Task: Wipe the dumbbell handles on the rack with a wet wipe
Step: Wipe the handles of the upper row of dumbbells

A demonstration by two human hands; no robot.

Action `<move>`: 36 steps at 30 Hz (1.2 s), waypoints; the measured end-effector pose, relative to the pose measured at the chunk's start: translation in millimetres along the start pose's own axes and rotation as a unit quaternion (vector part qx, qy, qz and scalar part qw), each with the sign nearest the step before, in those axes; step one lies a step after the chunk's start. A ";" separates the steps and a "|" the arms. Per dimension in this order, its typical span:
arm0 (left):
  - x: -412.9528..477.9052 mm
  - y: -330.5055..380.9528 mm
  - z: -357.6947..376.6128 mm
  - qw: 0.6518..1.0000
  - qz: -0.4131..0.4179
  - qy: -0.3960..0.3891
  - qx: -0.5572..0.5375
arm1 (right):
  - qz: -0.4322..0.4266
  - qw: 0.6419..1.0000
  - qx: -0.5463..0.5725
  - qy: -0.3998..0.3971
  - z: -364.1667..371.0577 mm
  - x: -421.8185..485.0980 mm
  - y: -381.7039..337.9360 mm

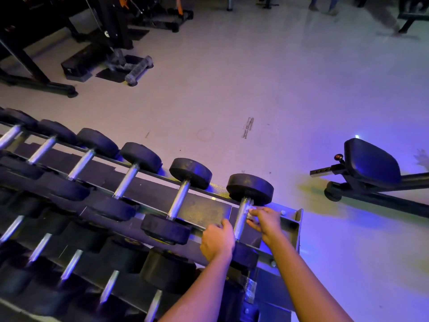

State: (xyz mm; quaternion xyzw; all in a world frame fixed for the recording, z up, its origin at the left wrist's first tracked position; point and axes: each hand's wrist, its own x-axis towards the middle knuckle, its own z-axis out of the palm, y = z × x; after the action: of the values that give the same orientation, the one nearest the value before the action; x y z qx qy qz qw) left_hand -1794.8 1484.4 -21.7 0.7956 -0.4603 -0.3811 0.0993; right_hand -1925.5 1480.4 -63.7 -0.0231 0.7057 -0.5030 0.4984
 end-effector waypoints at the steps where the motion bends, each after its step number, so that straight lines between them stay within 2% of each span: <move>1: 0.1 0.2 -0.7 1.000 0.001 0.001 0.003 | 0.007 1.000 -0.005 -0.003 0.3 -0.2 2.0; 10: -1.4 1.3 -3.0 1.000 0.001 -0.015 0.004 | -0.043 0.996 -0.082 0.013 -3.7 -5.9 -3.8; 13: -1.4 2.3 -3.2 1.000 0.005 -0.013 0.008 | -0.067 0.986 -0.155 0.014 -4.1 -22.5 4.0; 17: -1.4 1.6 -2.8 1.000 0.005 -0.017 0.015 | -0.101 0.955 -0.279 -0.029 -7.6 -49.0 26.2; 20: -2.9 2.4 -3.4 1.000 0.007 -0.019 0.009 | -0.105 0.962 -0.251 -0.020 -4.0 -49.3 19.6; 23: -4.1 2.6 -5.8 1.000 0.007 -0.016 0.000 | -0.157 0.964 -0.201 0.077 3.4 -39.5 -1.4; 26: -3.9 3.1 -5.9 1.000 0.004 -0.020 -0.009 | -0.178 0.961 -0.183 0.106 6.2 -24.3 -15.6; 29: -3.0 2.0 -3.8 1.000 0.008 -0.021 -0.015 | -0.165 0.964 -0.195 0.079 5.3 -14.7 -12.3; 36: -0.1 0.4 -0.8 1.000 0.001 -0.013 -0.003 | -0.161 0.939 -0.303 -0.023 -11.0 -46.4 30.5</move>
State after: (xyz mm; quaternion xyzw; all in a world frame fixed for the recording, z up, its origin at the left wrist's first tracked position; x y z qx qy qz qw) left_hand -1794.6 1484.1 -20.9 0.7899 -0.4612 -0.3928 0.0954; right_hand -1895.9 1527.8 -54.5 -0.2980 0.7996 -0.3387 0.3964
